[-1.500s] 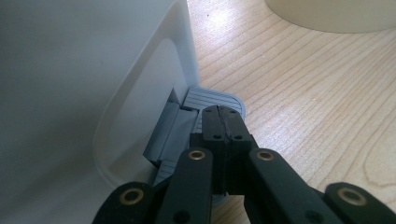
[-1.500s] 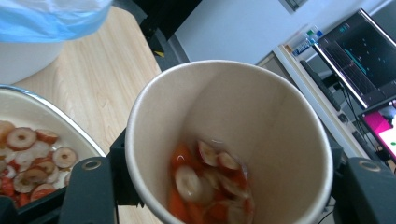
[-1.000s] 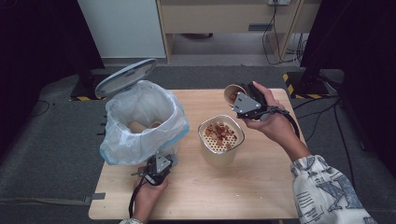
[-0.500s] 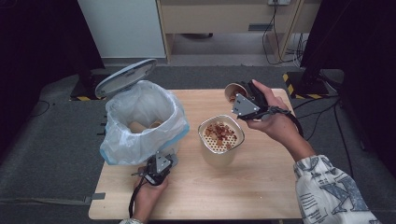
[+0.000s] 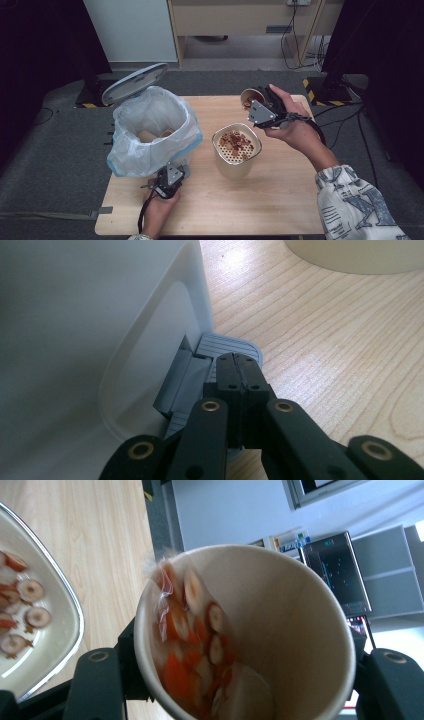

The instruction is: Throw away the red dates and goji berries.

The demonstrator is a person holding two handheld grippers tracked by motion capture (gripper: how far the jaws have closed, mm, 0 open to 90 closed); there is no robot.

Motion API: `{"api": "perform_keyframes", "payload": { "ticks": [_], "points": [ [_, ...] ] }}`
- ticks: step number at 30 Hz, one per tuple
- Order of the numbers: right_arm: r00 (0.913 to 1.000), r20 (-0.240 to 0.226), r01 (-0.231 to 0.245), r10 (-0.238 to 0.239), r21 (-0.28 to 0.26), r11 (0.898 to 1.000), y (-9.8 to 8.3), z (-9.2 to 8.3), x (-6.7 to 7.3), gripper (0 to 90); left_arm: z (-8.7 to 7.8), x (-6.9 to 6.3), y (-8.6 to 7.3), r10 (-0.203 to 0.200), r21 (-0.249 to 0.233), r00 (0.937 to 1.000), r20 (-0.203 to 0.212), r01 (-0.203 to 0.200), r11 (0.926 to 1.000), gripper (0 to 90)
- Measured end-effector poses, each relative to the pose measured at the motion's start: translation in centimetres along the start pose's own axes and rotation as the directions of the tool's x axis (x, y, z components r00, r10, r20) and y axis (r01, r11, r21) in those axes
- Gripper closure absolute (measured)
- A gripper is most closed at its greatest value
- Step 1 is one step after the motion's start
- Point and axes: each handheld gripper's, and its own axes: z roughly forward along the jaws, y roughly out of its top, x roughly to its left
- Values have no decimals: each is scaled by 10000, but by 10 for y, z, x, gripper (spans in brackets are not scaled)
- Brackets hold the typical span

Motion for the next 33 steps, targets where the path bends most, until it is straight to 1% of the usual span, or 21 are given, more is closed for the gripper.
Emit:
{"api": "perform_keyframes", "payload": {
  "ticks": [4, 10, 13, 18, 19, 20, 24, 27, 29, 32, 33],
  "points": [
    [10000, -59, 30, -30, -22, 10000, 1, -1, 0, 340, 0, 0, 0, -15, -5, 10000, 6, 15, 10000, 892],
    [9995, -134, 283, -282, 9, 9996, 4, 1, 3, 340, 0, 0, 0, -18, -7, 10000, 7, 18, 10000, 892],
    [9989, -82, 457, -456, 88, 9989, 5, 1, 3, 340, 0, 0, 0, -10, 0, 10000, 6, 10, 10000, 892],
    [9985, -11, 542, -542, 94, 9985, 7, -1, 1, 340, 0, 0, 0, 2, 5, 10000, -2, -2, 10000, 891],
    [9977, 55, 676, -676, 139, 9976, 7, -2, 1, 340, 0, 0, 0, 1, 7, 10000, -2, -1, 10000, 892],
    [9975, 72, 697, -697, 126, 9975, 8, -2, 1, 340, 0, 0, 0, -3, 3, 10000, -2, 3, 10000, 892],
    [9944, 142, 1046, -1049, 194, 9943, 11, -3, 0, 341, 0, 0, 0, 7, 4, 10000, -8, -7, 10000, 892],
    [9905, 156, 1365, -1369, 227, 9904, 14, -4, 0, 341, 0, 0, 0, 1, 9, 10000, -3, -1, 10000, 891],
    [9886, 170, 1489, -1494, 275, 9885, 16, -4, 0, 341, 0, 0, 0, 11, 4, 10000, -6, -11, 10000, 892],
    [9824, 219, 1842, -1854, 469, 9818, 17, -3, 0, 341, 0, 0, 0, 4, 5, 10000, -1, -4, 10000, 891],
    [9818, 205, 1876, -1888, 482, 9811, 17, -3, 0, 341, 0, 0, 0, 1, 4, 10000, 4, -1, 10000, 891]
  ]
}}
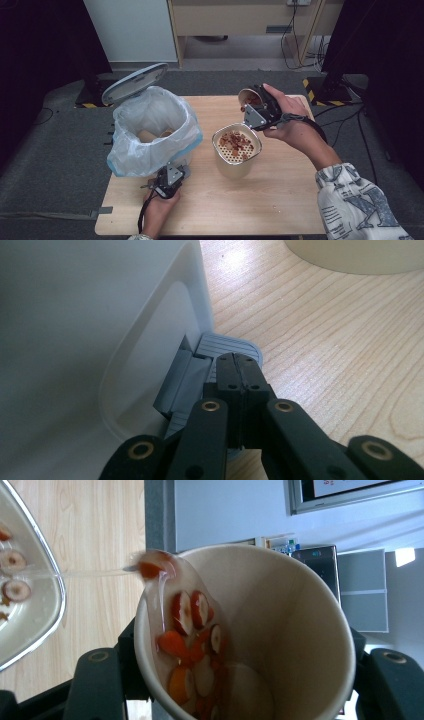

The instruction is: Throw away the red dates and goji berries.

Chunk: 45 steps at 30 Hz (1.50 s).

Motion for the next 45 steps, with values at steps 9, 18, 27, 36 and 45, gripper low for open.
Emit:
{"api": "perform_keyframes", "payload": {
  "ticks": [9, 18, 27, 36, 45],
  "points": [
    [9996, 38, 271, -271, 57, 9996, 1, -1, 0, 341, 0, 0, 0, -18, 0, 10000, 1, 18, 10000, 891],
    [9998, 81, 190, -191, 65, 9998, 0, -1, -1, 341, 0, 0, 0, -22, -1, 10000, 10, 22, 10000, 891],
    [9992, 114, 370, -371, 77, 9993, 1, -3, -2, 341, 0, 0, 0, -22, -1, 10000, 3, 22, 10000, 891],
    [9967, 277, 756, -762, 217, 9969, 3, -5, -5, 342, 0, 0, 0, -11, 2, 10000, 3, 11, 10000, 891],
    [9862, 423, 1583, -1601, 417, 9865, 6, -7, -2, 345, 0, 0, 0, -4, 10, 10000, -4, 4, 10000, 891]
  ]
}}
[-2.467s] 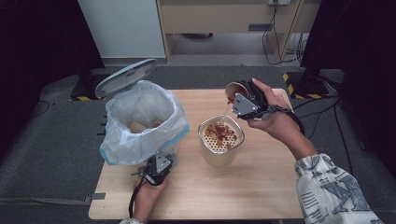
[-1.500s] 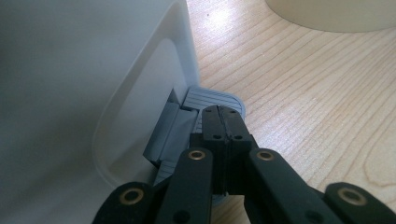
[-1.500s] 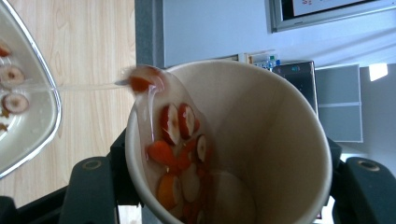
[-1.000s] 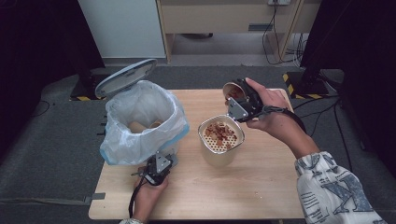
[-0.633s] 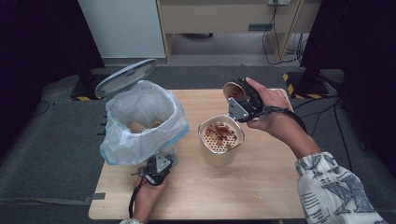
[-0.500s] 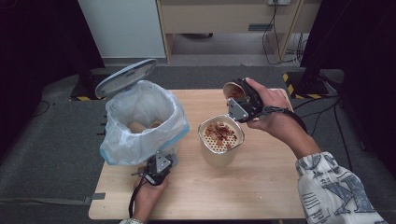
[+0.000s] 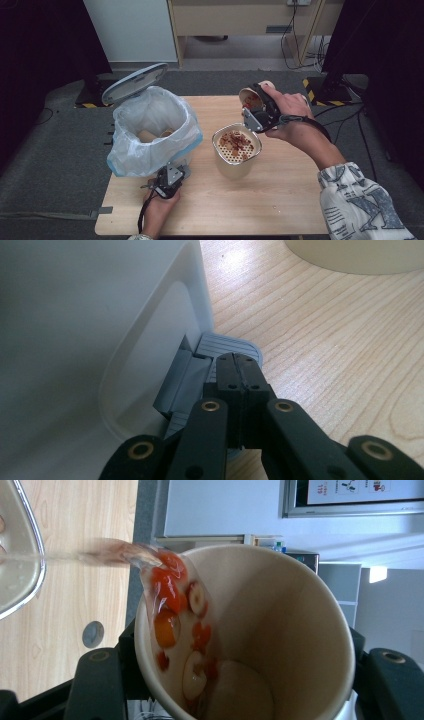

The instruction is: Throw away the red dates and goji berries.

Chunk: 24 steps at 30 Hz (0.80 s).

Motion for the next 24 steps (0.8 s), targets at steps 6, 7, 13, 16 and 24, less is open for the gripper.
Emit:
{"api": "perform_keyframes", "payload": {
  "ticks": [6, 7, 13, 16, 24],
  "points": [
    [9999, 87, 77, -77, 28, 10000, 0, 0, 1, 346, 0, 0, 0, -12, -3, 10000, 6, 12, 10000, 891],
    [9999, 115, 104, -105, 36, 9999, 0, 0, 1, 346, 0, 0, 0, -18, -6, 10000, 8, 18, 10000, 891],
    [9996, 187, 223, -223, 51, 9997, 1, -2, -1, 346, 0, 0, 0, -5, -3, 10000, 4, 5, 10000, 891],
    [9995, 198, 227, -228, 52, 9997, 1, -2, -2, 346, 0, 0, 0, -6, -3, 10000, 3, 6, 10000, 891],
    [9970, 271, 714, -719, 205, 9972, 4, -2, 0, 347, 0, 0, 0, -9, -1, 10000, 7, 9, 10000, 891]
  ]
}}
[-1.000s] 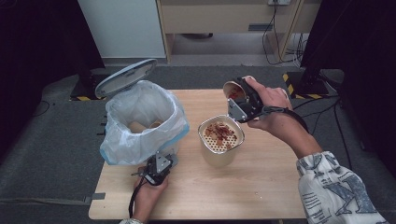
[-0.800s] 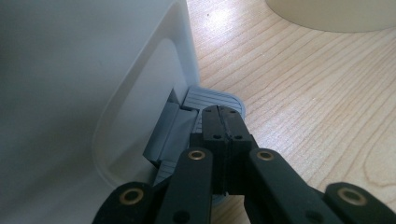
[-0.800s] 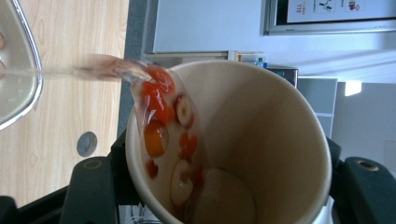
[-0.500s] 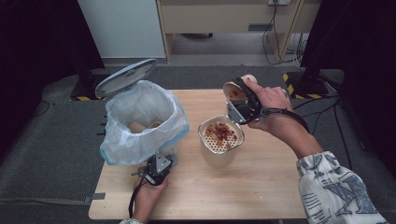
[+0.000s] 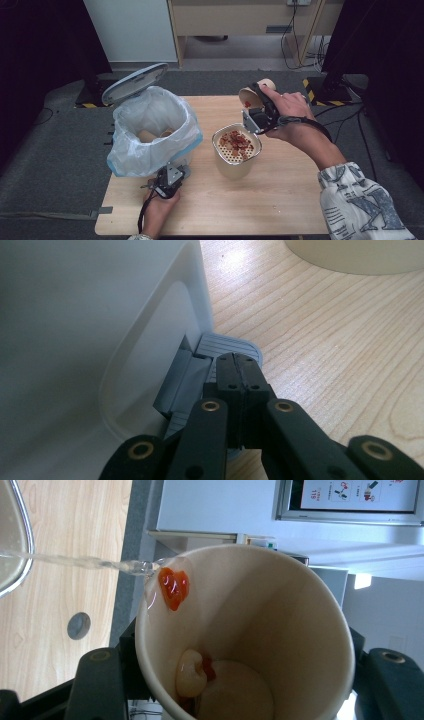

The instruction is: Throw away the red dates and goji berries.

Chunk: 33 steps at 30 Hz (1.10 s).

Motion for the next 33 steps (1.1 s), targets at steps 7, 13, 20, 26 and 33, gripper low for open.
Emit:
{"api": "perform_keyframes", "payload": {
  "ticks": [7, 13, 20, 26, 33],
  "points": [
    [9940, 79, 1089, -1092, 295, 9936, 4, 2, 7, 347, 0, 0, 0, 1, 4, 10000, 3, -1, 10000, 891],
    [9919, -47, 1272, -1271, 344, 9913, 5, 3, 10, 347, 0, 0, 0, -9, 1, 10000, 6, 9, 10000, 891],
    [9887, -121, 1495, -1491, 410, 9879, 6, 4, 12, 347, 0, 0, 0, -8, 4, 10000, 9, 8, 10000, 891],
    [9871, -198, 1598, -1589, 525, 9858, 5, 6, 16, 346, 0, 0, 0, -5, -1, 10000, 3, 5, 10000, 891],
    [9884, -212, 1513, -1504, 472, 9874, 5, 7, 16, 346, 0, 0, 0, -8, -5, 10000, 6, 8, 10000, 891]
  ]
}}
